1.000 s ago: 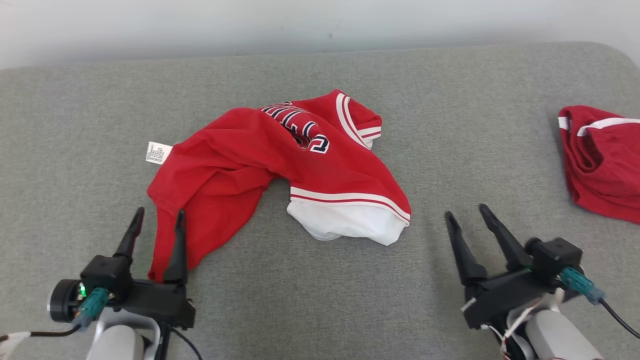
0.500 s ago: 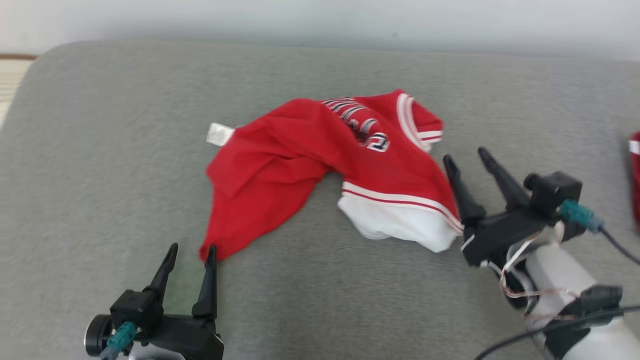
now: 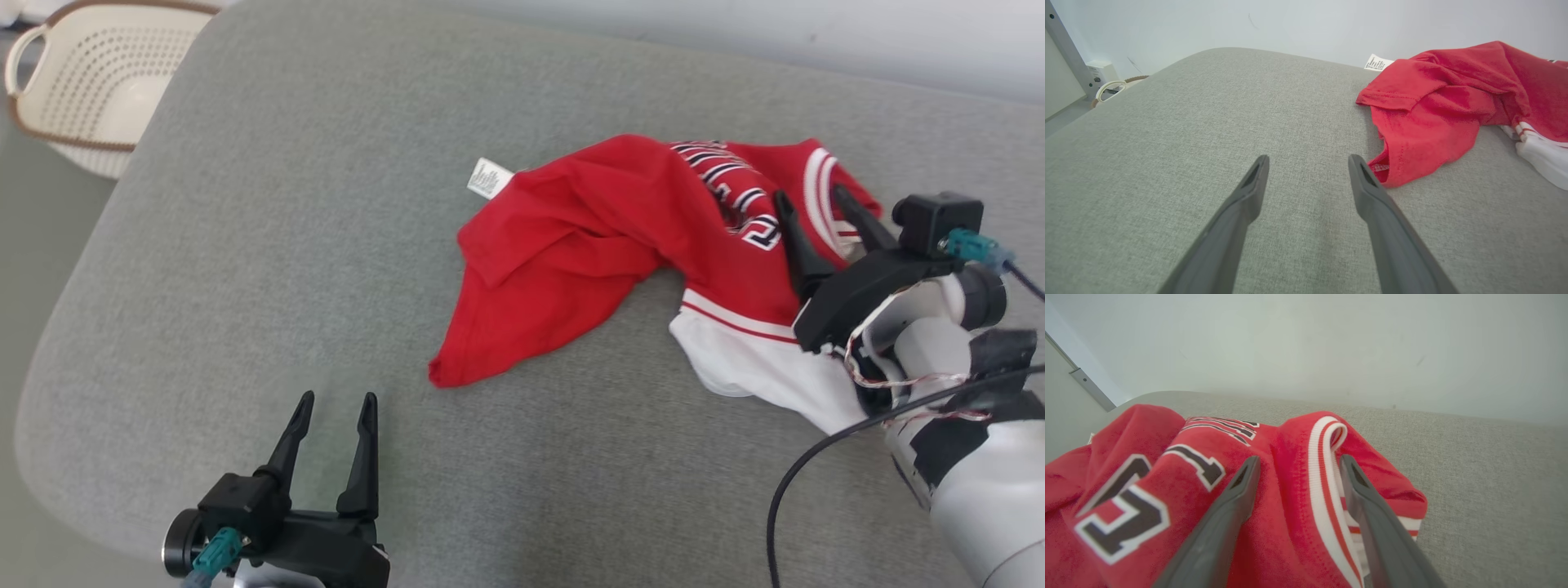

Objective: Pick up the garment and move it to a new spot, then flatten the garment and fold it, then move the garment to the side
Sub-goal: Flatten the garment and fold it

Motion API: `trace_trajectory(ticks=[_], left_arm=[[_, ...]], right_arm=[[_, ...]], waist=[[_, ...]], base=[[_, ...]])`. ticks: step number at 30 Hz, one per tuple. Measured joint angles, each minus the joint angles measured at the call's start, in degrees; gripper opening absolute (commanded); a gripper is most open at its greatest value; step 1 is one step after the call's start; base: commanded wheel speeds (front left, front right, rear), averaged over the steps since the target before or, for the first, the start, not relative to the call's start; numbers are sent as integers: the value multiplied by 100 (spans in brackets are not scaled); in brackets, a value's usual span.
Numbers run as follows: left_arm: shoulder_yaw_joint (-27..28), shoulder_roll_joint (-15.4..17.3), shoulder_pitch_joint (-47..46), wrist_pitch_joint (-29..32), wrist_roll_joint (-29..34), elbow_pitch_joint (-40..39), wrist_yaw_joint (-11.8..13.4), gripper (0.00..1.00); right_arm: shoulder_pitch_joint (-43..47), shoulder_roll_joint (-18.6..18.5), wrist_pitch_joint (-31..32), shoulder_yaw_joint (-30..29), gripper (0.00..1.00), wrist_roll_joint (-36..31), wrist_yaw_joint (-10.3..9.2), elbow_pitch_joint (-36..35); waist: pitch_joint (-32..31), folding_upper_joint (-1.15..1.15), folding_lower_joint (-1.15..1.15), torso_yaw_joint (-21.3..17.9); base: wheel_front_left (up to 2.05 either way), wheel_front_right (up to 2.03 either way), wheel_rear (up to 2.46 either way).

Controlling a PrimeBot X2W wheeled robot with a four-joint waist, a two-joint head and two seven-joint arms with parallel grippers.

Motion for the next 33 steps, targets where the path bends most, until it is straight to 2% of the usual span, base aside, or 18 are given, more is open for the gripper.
trace_trajectory(ticks=[1,2,3,4,6,7,11,16,22,24,25,26,29,33], left_arm=[[-20,4,-4,0,-5,-14,7,100],[-52,1,-9,0,-42,-33,57,100],[-47,2,-9,0,-98,-29,69,100],[-41,3,-8,0,-142,-15,104,100],[-48,3,-8,0,-142,-21,103,100],[-56,2,-8,0,-140,-26,103,100],[-73,2,-10,0,-135,-78,107,100],[-245,1,-102,0,-141,-118,131,100],[-605,0,-247,0,-249,-160,163,100],[-722,0,-266,0,-259,-160,164,100],[-759,-2,-263,0,-261,-155,165,100],[-788,-3,-263,0,-268,-152,168,100],[-821,1,-259,0,-294,-136,208,100],[-777,3,-232,0,-300,-136,253,100]], right_arm=[[-77,-1,3,11,100,13,0,114],[-199,-2,3,11,84,57,0,325],[-263,-7,-2,37,51,42,0,413],[-324,-8,-3,43,37,42,0,520],[-421,-4,-13,75,1,42,0,637],[-458,-2,-32,97,0,43,0,678],[-677,-69,-116,63,0,49,0,737],[-1045,-410,-168,-185,0,-73,0,876],[-1719,-947,-190,-770,0,-676,0,1006],[-1820,-1022,-191,-950,0,-870,0,1213],[-1831,-1025,-193,-985,11,-972,0,1378],[-1833,-1011,-175,-1035,100,-1029,0,1625],[-1886,-980,-140,-1180,100,-1211,0,2158],[-1937,-936,-182,-1436,100,-1371,0,2318]], waist=[[38,0,0,51],[114,0,0,138],[153,0,0,176],[191,0,0,209],[267,0,1,261],[302,0,0,281],[423,0,1,325],[497,0,1,390],[610,0,1,545],[639,0,1,627],[648,0,1,669],[655,0,1,710],[662,0,1,807],[619,0,0,808]], base=[[0,0,0],[0,0,0],[0,0,0],[0,0,0],[0,0,0],[0,0,0],[0,0,0],[0,0,0],[0,0,0],[0,0,0],[0,0,0],[0,0,0],[0,0,0],[0,0,0]])
